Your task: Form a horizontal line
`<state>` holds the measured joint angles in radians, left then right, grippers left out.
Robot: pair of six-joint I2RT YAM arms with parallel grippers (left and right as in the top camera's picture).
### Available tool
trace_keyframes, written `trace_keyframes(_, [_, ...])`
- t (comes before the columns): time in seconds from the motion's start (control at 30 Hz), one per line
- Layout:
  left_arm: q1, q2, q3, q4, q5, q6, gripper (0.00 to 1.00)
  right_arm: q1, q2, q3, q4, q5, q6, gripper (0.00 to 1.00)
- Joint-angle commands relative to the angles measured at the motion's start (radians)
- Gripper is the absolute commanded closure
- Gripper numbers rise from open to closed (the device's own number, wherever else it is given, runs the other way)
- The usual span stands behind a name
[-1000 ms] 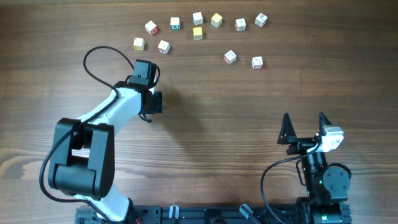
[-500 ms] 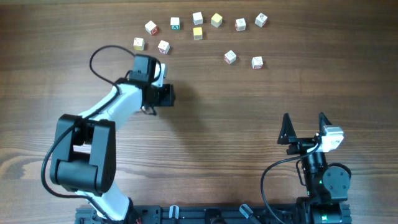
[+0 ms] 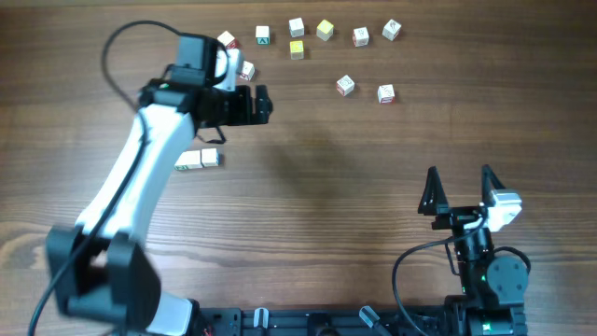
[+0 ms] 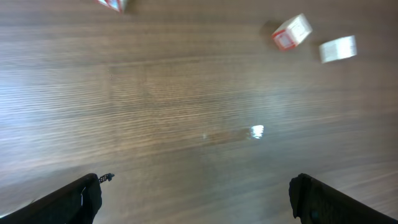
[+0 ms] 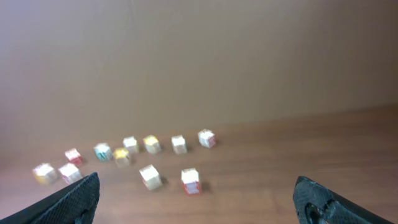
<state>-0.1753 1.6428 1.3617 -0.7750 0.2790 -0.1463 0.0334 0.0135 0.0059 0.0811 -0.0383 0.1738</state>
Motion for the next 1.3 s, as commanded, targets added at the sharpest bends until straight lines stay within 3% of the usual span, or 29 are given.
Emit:
trace_keyframes(0.0, [0.059, -0.167, 0.026, -0.019, 0.008, 0.008, 0.00, -0.006, -0.006, -0.001, 0.022, -0.029, 0.127, 0.00])
trace_keyframes(0.07, [0.087, -0.223, 0.026, -0.023, 0.008, 0.008, 0.00, -0.006, -0.006, -0.001, 0.047, -0.057, 0.247, 0.00])
trace_keyframes(0.23, [0.153, -0.326, 0.026, -0.069, 0.008, -0.027, 0.00, -0.006, -0.006, -0.001, -0.067, -0.280, 0.935, 0.00])
trace_keyframes(0.3, [0.175, -0.352, 0.026, -0.101, 0.003, -0.026, 0.00, -0.006, 0.004, 0.000, -0.053, -0.329, 1.026, 0.00])
trace_keyframes(0.53, [0.240, -0.397, 0.026, -0.167, -0.065, -0.068, 0.00, -0.006, 0.016, 0.000, -0.039, -0.406, 1.073, 0.00])
trace_keyframes(0.63, [0.276, -0.399, 0.026, -0.166, -0.119, -0.132, 0.00, -0.006, 0.016, 0.000, -0.002, -0.454, 0.923, 0.00])
trace_keyframes(0.87, [0.298, -0.397, 0.002, -0.169, -0.143, -0.157, 0.00, -0.006, 0.061, 0.035, -0.020, -0.467, 0.887, 0.01])
trace_keyframes(1.27, [0.298, -0.386, -0.003, -0.185, -0.143, -0.153, 0.00, -0.006, 0.496, 0.241, -0.082, -0.516, 0.673, 0.01])
